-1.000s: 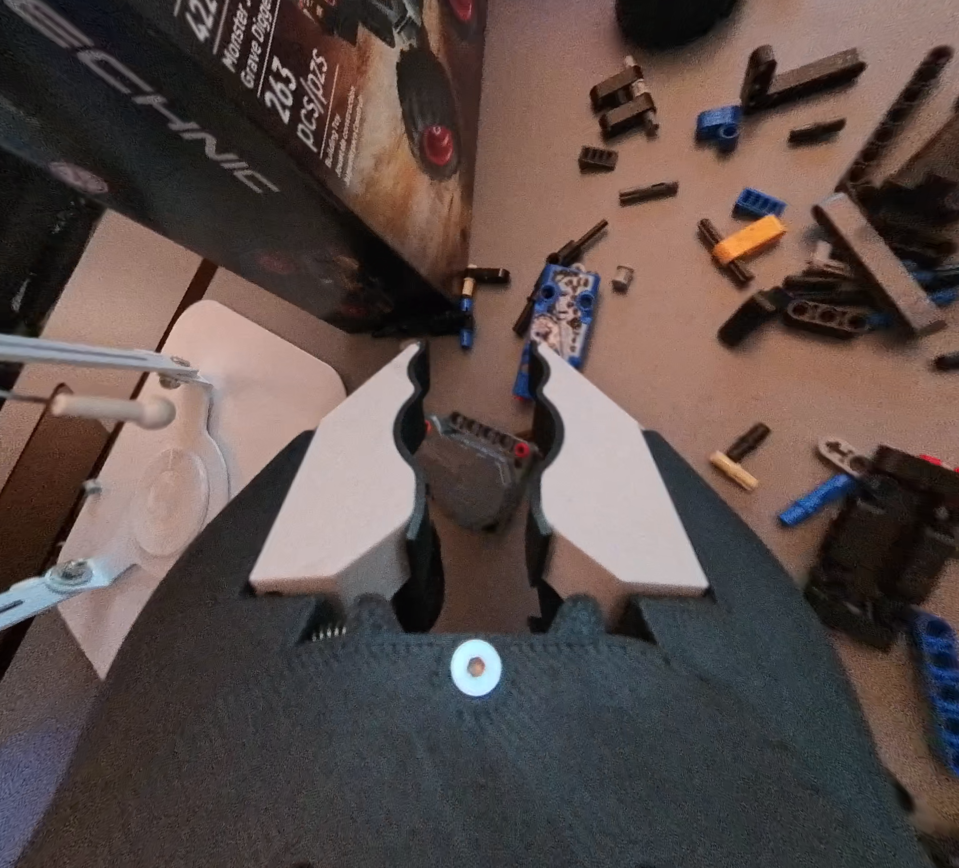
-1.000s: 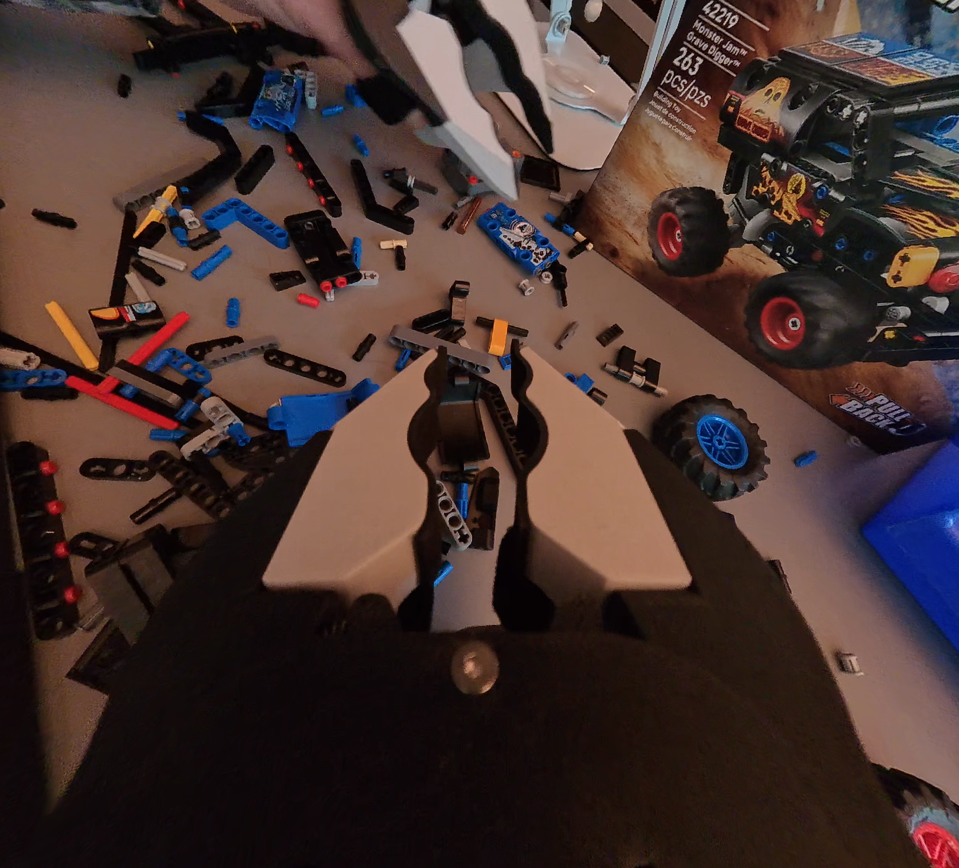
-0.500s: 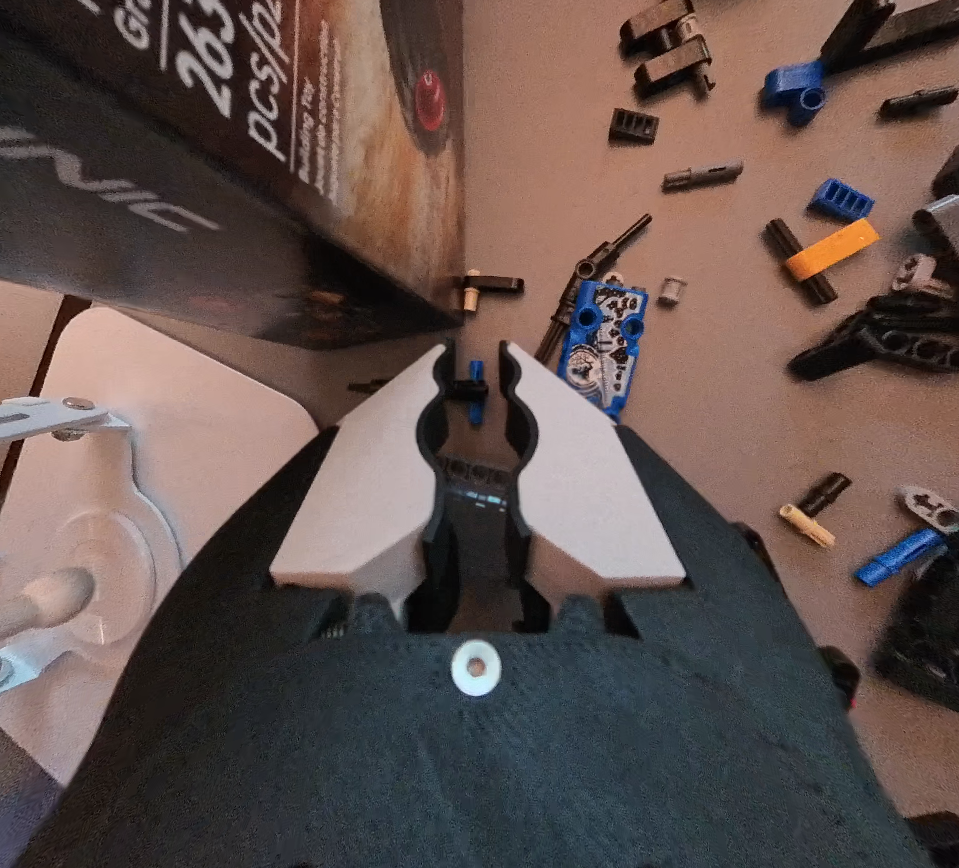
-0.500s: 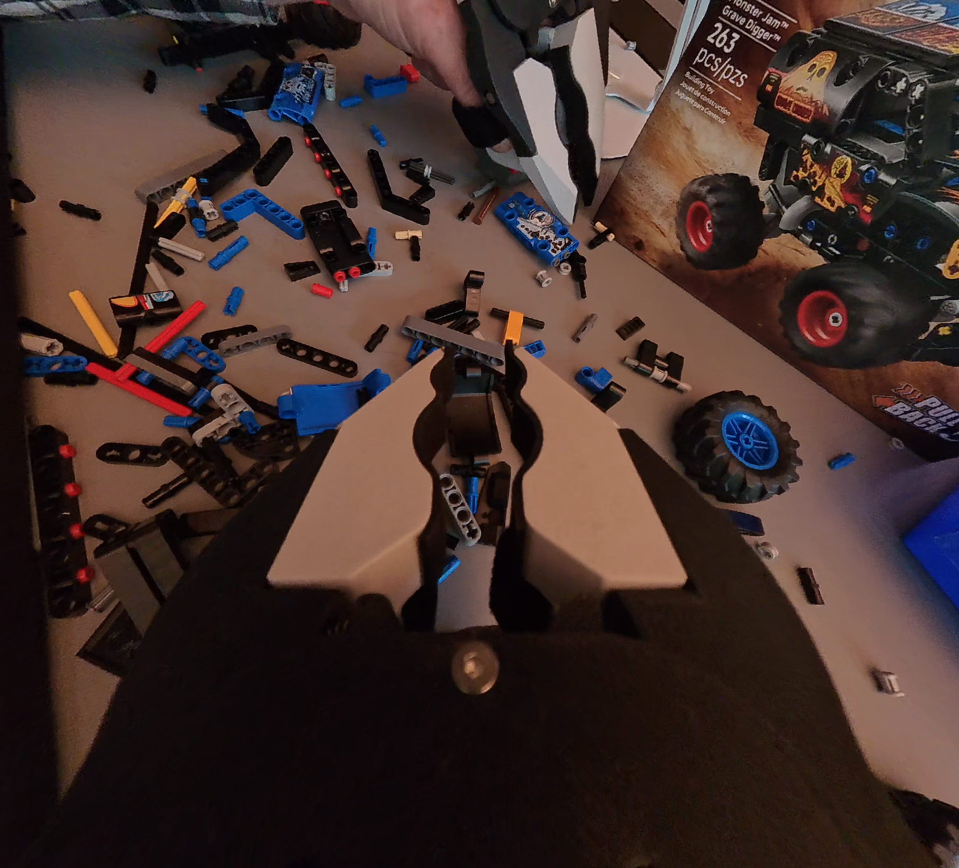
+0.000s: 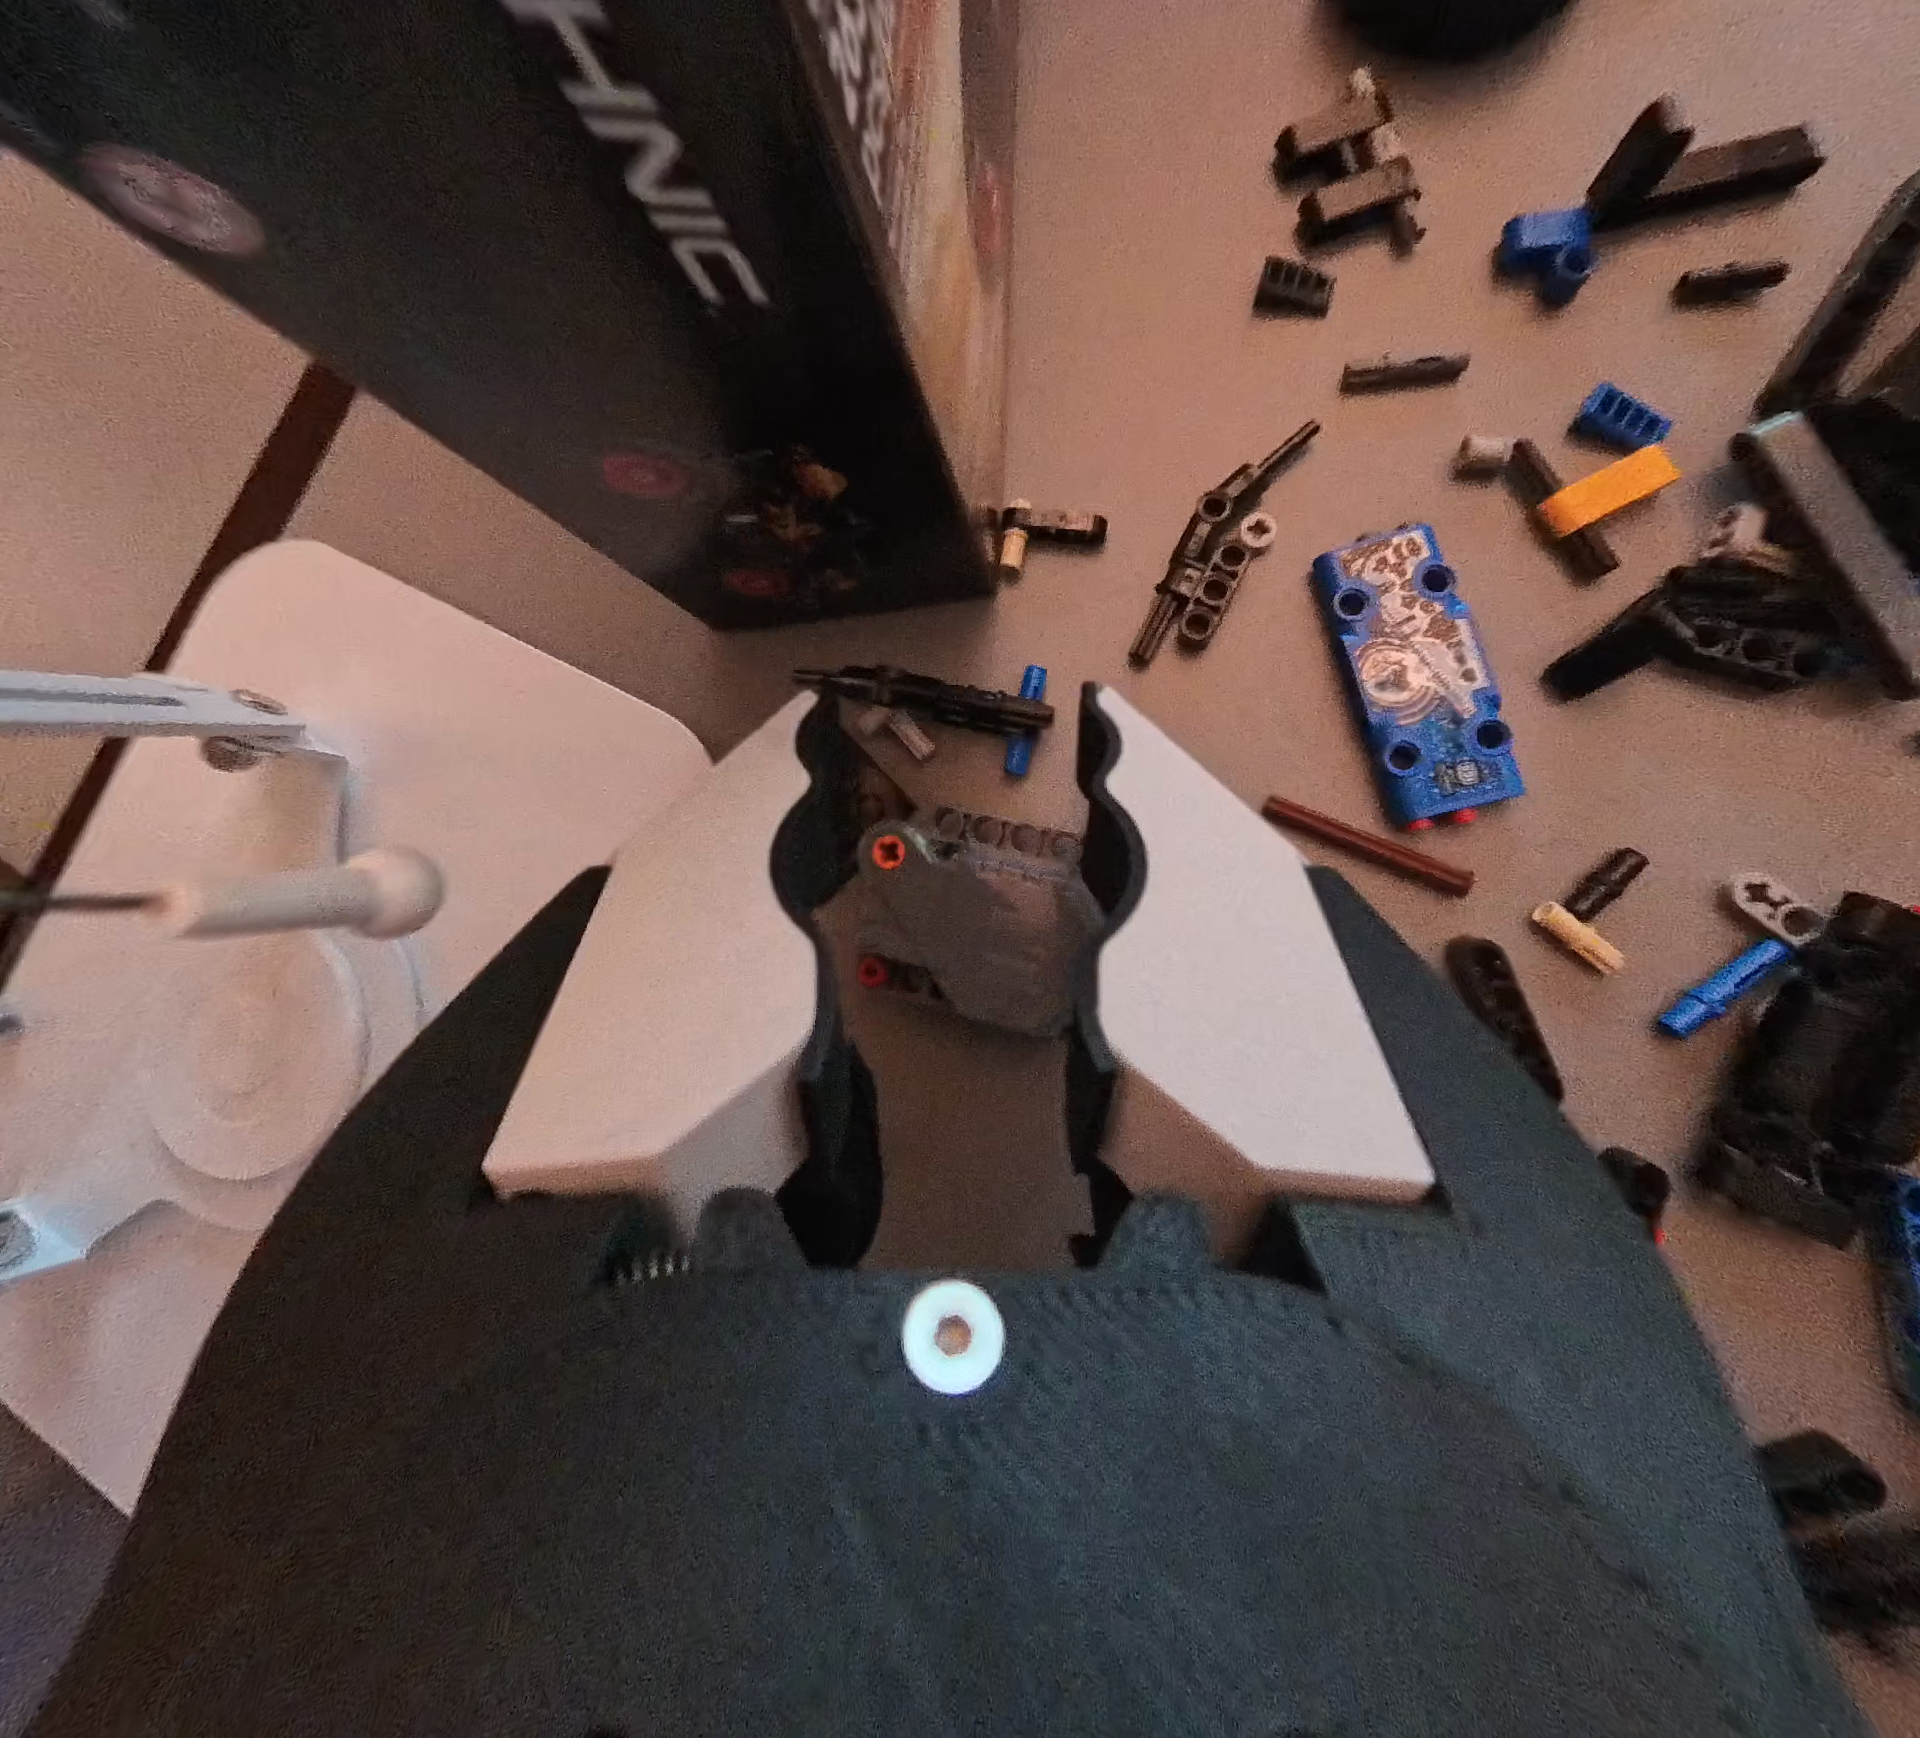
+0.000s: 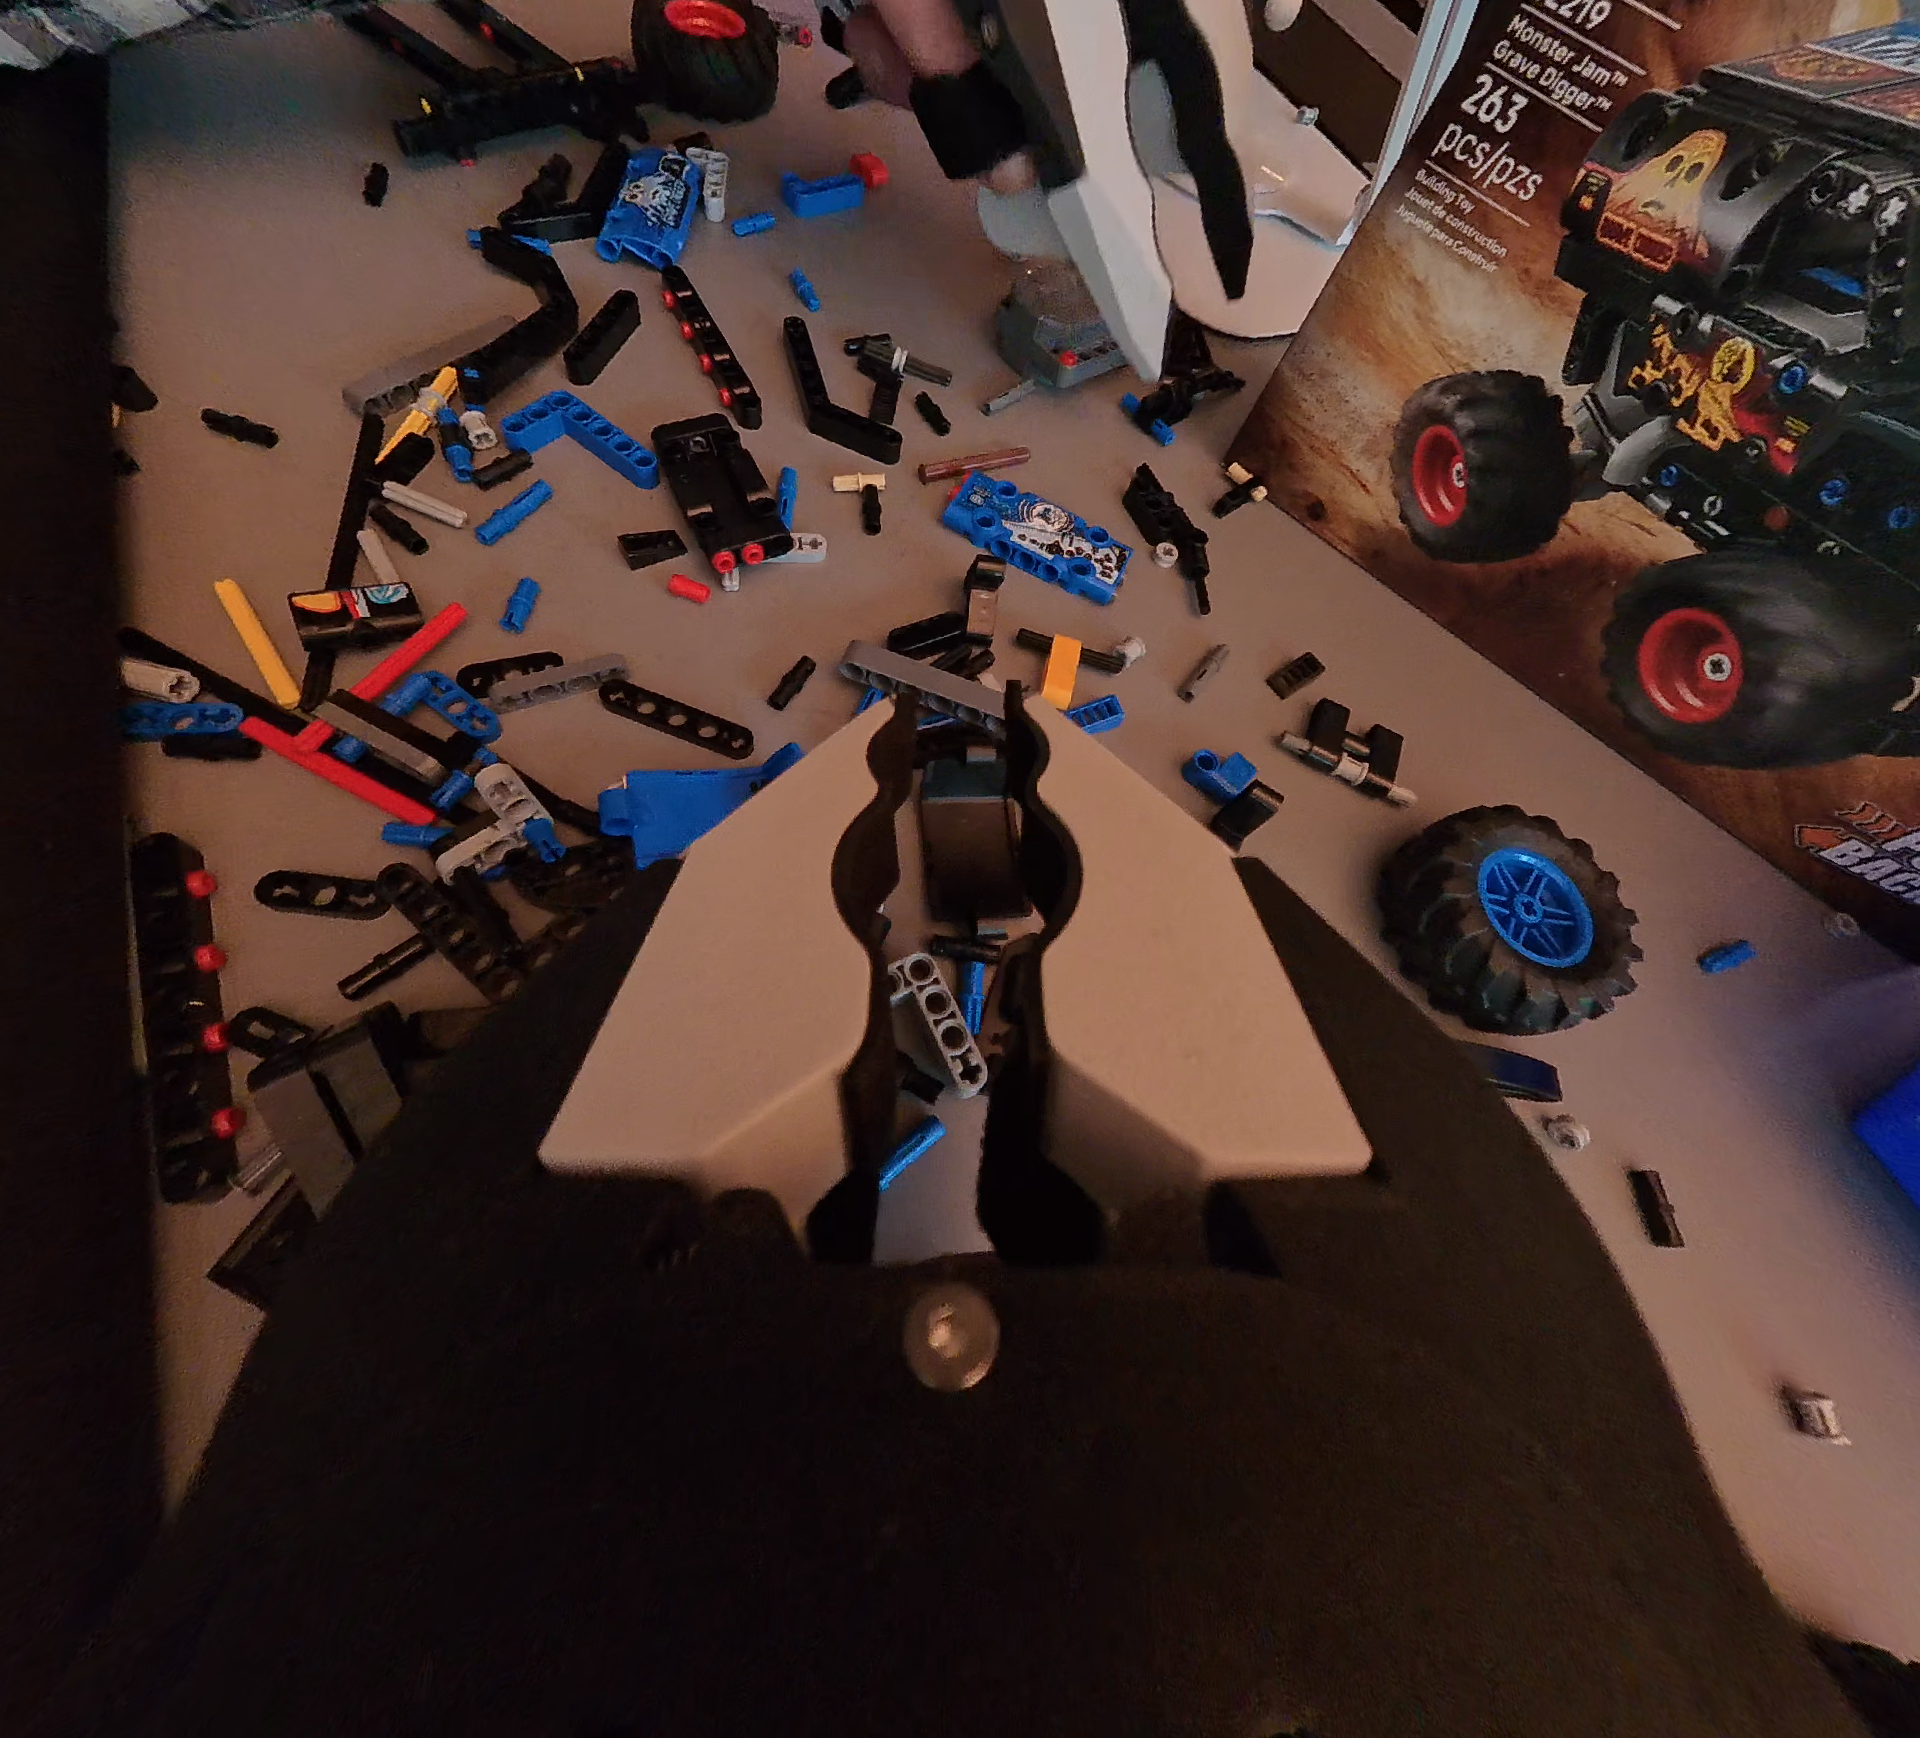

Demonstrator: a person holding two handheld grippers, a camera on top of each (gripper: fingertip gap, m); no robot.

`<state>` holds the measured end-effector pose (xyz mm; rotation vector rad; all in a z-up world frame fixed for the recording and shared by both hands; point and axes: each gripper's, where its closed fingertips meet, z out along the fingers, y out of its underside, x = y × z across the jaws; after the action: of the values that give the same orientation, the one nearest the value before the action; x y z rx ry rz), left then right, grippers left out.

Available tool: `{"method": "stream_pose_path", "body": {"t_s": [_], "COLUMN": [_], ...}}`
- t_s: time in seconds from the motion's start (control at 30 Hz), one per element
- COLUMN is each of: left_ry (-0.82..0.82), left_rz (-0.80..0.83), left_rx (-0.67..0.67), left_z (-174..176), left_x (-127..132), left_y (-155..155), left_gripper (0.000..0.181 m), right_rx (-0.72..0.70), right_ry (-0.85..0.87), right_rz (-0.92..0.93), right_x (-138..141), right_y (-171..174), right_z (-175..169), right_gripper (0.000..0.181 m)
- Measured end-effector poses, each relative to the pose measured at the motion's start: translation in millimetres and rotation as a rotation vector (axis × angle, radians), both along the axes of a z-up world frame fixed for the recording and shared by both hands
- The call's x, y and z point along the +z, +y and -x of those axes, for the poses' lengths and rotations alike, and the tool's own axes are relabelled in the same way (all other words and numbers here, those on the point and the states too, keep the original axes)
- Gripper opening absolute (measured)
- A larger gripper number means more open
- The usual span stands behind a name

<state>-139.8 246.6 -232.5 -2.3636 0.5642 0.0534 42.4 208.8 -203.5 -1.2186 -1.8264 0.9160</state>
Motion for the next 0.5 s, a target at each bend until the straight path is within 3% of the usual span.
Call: {"method": "stream_pose_path", "body": {"t_s": [0.13, 0.27, 0.5], "left_ry": [0.023, 0.036, 0.029], "left_rz": [0.076, 0.060, 0.018], "left_rx": [0.027, 0.001, -0.068], "left_z": [0, -4, -16], "left_x": [-22, -22, -14], "left_y": [3, 0, -10], "left_gripper": [0.037, 0.016, 0.015], "right_rx": [0.004, 0.004, 0.010], "right_ry": [0.004, 0.012, 0.006], "right_rz": [0.002, 0.013, 0.015], "right_x": [1, 2, 0], "right_y": [-1, 0, -1], "right_z": [0, 0, 0], "right_gripper": [0.016, 0.015, 0.014]}}
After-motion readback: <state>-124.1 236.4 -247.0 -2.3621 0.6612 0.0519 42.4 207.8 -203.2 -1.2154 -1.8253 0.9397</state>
